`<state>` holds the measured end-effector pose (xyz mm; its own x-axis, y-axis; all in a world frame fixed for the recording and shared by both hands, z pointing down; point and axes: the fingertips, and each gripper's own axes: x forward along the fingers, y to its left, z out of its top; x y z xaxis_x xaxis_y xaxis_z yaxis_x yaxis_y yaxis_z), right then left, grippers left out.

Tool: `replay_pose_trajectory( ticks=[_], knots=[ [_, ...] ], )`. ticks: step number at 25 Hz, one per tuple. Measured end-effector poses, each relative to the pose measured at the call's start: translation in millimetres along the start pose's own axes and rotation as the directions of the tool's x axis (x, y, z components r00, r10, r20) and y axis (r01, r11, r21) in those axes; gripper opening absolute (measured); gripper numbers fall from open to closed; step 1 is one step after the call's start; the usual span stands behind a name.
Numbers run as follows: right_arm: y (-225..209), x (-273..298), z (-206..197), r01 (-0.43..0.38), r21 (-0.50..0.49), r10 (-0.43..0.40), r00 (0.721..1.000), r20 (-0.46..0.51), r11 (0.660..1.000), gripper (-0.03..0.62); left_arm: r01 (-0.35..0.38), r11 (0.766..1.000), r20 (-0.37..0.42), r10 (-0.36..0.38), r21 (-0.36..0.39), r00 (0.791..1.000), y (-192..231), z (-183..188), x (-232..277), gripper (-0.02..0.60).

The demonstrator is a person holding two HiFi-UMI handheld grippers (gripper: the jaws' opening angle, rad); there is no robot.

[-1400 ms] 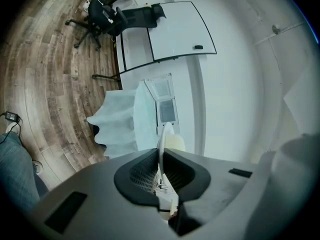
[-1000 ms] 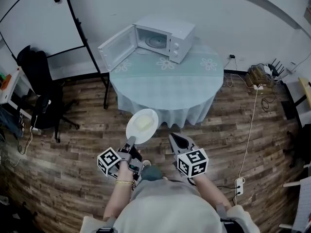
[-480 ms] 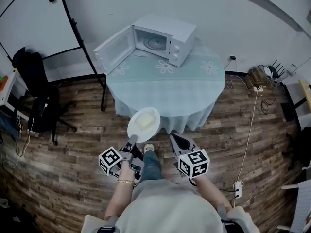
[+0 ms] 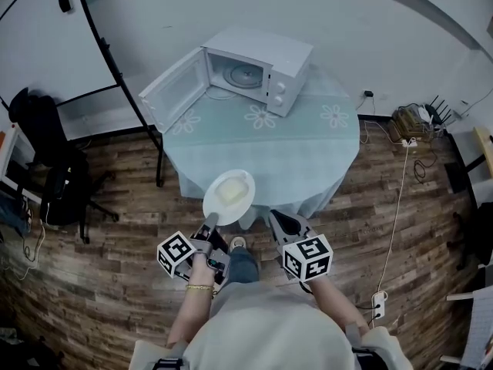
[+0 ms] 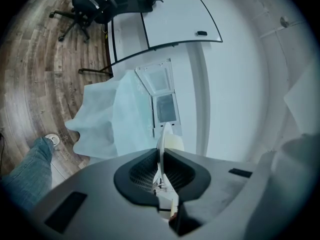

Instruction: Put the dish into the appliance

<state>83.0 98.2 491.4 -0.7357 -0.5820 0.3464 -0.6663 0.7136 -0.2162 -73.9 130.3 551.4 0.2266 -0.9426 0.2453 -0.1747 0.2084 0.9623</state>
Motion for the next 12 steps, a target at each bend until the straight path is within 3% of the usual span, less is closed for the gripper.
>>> replay_pose_trajectory(
  ticks=[12],
  knots=[
    [-26, 94, 55, 0.006, -0.002, -0.006, 1.0, 0.01, 1.0, 0.005, -0.001, 1.0, -0.022, 0.001, 0.016, 1.0, -20, 78, 74, 0.038]
  ],
)
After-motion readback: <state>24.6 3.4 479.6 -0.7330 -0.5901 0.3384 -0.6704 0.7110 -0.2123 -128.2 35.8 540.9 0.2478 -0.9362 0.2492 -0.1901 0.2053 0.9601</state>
